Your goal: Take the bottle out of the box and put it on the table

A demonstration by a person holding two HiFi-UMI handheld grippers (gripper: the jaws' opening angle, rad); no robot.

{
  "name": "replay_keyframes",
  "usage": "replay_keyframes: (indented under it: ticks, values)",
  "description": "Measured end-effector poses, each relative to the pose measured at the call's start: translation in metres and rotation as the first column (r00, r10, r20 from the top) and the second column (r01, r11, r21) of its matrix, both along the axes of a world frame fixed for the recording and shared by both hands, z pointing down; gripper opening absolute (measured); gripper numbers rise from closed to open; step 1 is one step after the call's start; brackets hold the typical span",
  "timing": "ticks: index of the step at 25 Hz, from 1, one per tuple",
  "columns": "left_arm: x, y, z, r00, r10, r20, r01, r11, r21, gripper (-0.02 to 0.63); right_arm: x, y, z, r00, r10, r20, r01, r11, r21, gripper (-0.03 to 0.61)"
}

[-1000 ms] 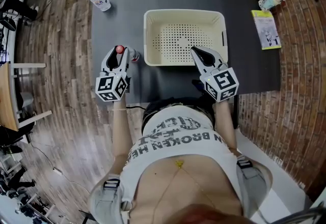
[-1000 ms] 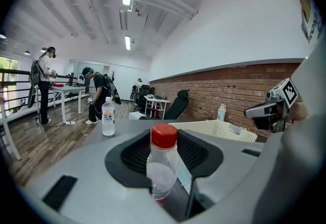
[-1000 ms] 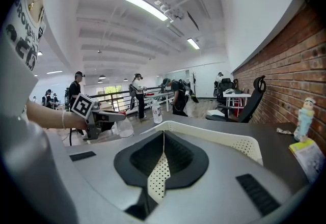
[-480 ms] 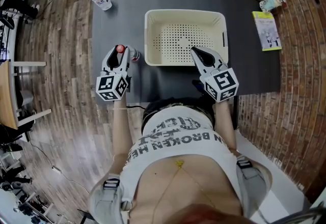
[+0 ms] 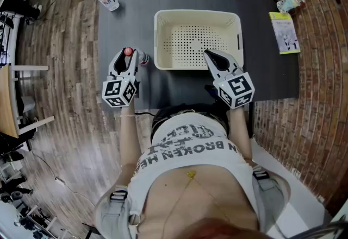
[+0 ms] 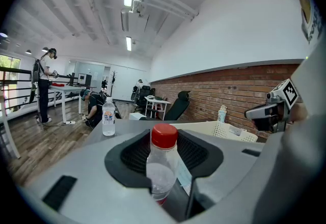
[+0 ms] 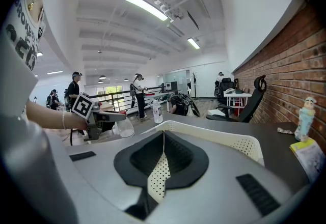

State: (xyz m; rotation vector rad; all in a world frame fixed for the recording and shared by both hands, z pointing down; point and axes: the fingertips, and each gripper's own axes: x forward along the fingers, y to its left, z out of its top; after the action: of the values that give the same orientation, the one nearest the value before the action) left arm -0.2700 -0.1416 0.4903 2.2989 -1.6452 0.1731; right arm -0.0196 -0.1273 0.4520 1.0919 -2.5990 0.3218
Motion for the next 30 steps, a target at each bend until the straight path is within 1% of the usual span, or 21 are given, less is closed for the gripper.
replay_keyframes:
  ticks: [7,14,16,19,22,25,30]
  values:
    - [-0.001,-0.001,0.000,1.000,-0.002,-0.001,0.002,1.000,0.005,0.147,-0.003,0.000,0.000,1.000,-0.005,-0.002,0.005,1.000,0.000,0.009]
    - [-0.003,-0.001,-0.003,1.000,0.007,-0.024,-0.006,1.000,0.023,0.149,0.001,-0.002,-0.005,1.000,0.007,0.001,-0.007,1.000,0.013,0.009]
    - [-0.004,0.002,-0.005,1.000,-0.002,0.004,0.002,1.000,0.022,0.155,0.008,-0.002,-0.007,1.000,0.017,0.001,-0.017,1.000,0.020,0.009]
    - [-0.002,0.005,-0.015,0.997,-0.014,0.074,0.011,0.999,0.042,0.160,0.021,-0.001,-0.009,0.999,0.041,0.001,-0.041,0.999,0.027,0.009]
    - [0.003,0.004,-0.032,0.995,-0.010,0.095,0.002,0.997,0.079,0.161,0.032,-0.002,-0.010,0.998,0.061,0.009,-0.061,0.998,0.033,0.009]
    - [0.012,0.004,-0.046,0.995,0.015,0.101,-0.026,0.994,0.108,0.161,0.036,-0.002,-0.012,0.997,0.073,0.013,-0.073,0.997,0.034,0.009]
    - [0.041,0.004,-0.058,0.991,0.097,0.097,-0.108,0.987,0.117,0.161,0.045,-0.002,-0.015,0.996,0.084,0.018,-0.085,0.995,0.045,0.009]
